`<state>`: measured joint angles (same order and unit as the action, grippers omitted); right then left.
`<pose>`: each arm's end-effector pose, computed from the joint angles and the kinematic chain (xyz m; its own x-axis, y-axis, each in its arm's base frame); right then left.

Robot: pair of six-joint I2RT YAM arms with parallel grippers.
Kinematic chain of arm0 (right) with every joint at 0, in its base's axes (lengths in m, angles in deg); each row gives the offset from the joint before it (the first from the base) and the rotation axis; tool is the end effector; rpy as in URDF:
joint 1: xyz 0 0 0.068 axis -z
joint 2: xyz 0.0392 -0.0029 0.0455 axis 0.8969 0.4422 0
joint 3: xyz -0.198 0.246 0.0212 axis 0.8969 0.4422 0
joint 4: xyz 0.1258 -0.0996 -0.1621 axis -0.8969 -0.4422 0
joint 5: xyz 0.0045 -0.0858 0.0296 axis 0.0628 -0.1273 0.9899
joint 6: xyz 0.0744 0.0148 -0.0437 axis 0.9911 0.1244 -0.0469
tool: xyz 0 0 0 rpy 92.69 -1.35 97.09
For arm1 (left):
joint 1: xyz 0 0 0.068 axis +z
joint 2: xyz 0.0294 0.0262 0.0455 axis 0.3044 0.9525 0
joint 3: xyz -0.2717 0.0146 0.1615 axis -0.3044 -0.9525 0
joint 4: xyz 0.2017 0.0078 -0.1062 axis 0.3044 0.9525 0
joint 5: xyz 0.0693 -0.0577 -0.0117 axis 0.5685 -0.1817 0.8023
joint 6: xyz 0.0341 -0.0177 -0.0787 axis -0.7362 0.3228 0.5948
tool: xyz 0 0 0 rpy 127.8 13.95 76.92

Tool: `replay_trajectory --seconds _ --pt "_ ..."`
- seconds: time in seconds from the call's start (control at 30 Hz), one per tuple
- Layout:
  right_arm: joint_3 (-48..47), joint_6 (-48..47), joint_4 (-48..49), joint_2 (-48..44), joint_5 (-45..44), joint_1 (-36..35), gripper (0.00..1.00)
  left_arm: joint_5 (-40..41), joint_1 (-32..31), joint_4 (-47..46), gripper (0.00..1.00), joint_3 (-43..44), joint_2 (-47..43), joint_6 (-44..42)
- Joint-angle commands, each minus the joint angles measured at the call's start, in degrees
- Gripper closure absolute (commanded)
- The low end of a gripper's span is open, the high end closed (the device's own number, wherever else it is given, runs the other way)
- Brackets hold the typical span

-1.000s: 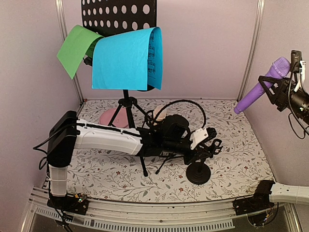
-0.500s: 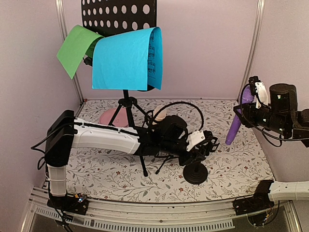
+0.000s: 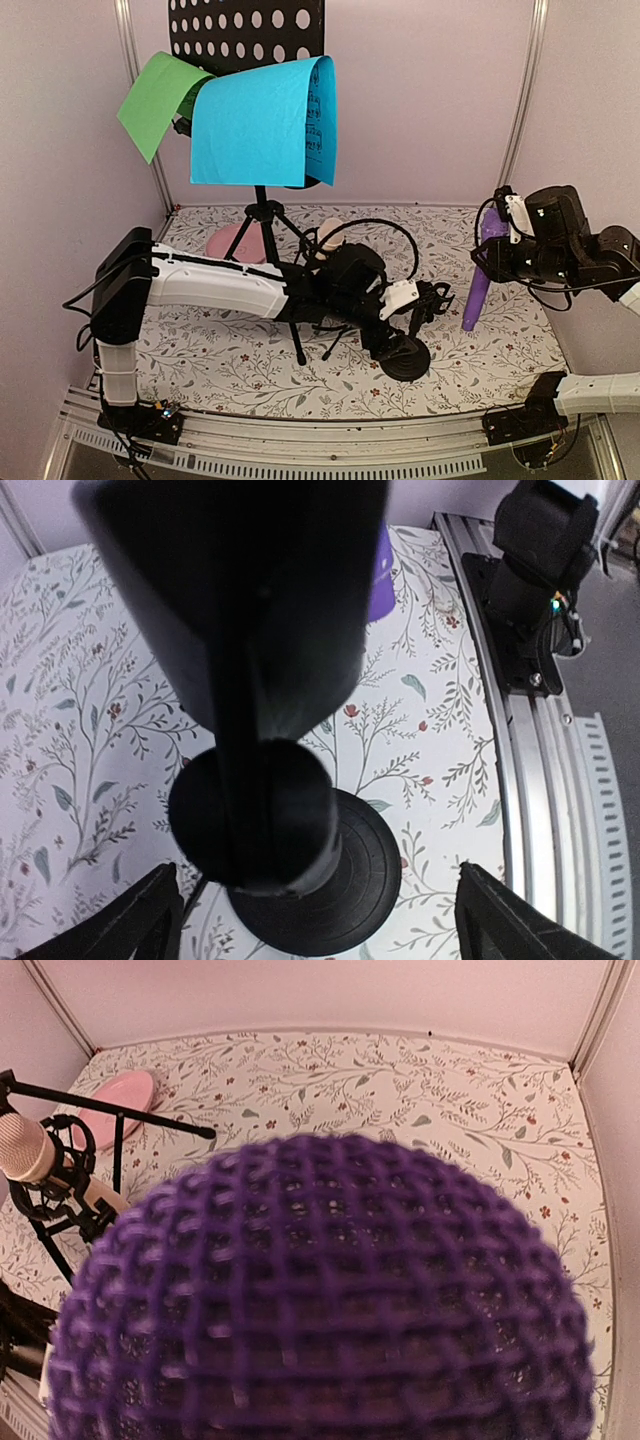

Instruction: Pack up the instrument practice props

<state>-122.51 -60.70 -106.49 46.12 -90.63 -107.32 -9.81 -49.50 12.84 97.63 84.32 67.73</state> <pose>0.1115 0.0695 0.3621 -0.5903 -0.0556 -0.8053 -0.2435 0.9634 0.1119 0.1695 -0.4540 0.2437 -0.0848 0.5657 -0.8202 0.9939 0.1060 -0.0297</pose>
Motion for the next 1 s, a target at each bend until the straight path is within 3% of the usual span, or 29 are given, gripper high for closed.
replay_trajectory --seconds 0.0,0.3,0.8,0.93,0.97 --pt "2.2 4.4 -2.4 0.8 5.0 0.6 1.00 2.0 1.2 1.0 0.01 2.3 -5.3 -0.1" --pt "10.3 11.7 -1.8 3.8 14.8 3.2 1.00 6.8 1.4 1.1 0.01 4.3 -11.0 3.4" --pt "20.5 9.8 7.9 19.4 24.8 11.6 1.00 16.9 1.2 1.4 0.01 7.3 -15.2 15.3" --pt "20.6 9.4 9.6 21.5 23.2 11.9 0.83 17.9 1.3 1.6 0.01 6.7 -16.8 16.1" --pt "20.4 9.6 9.7 21.6 22.7 12.2 0.74 18.2 1.2 1.8 0.01 6.6 -17.0 16.3"
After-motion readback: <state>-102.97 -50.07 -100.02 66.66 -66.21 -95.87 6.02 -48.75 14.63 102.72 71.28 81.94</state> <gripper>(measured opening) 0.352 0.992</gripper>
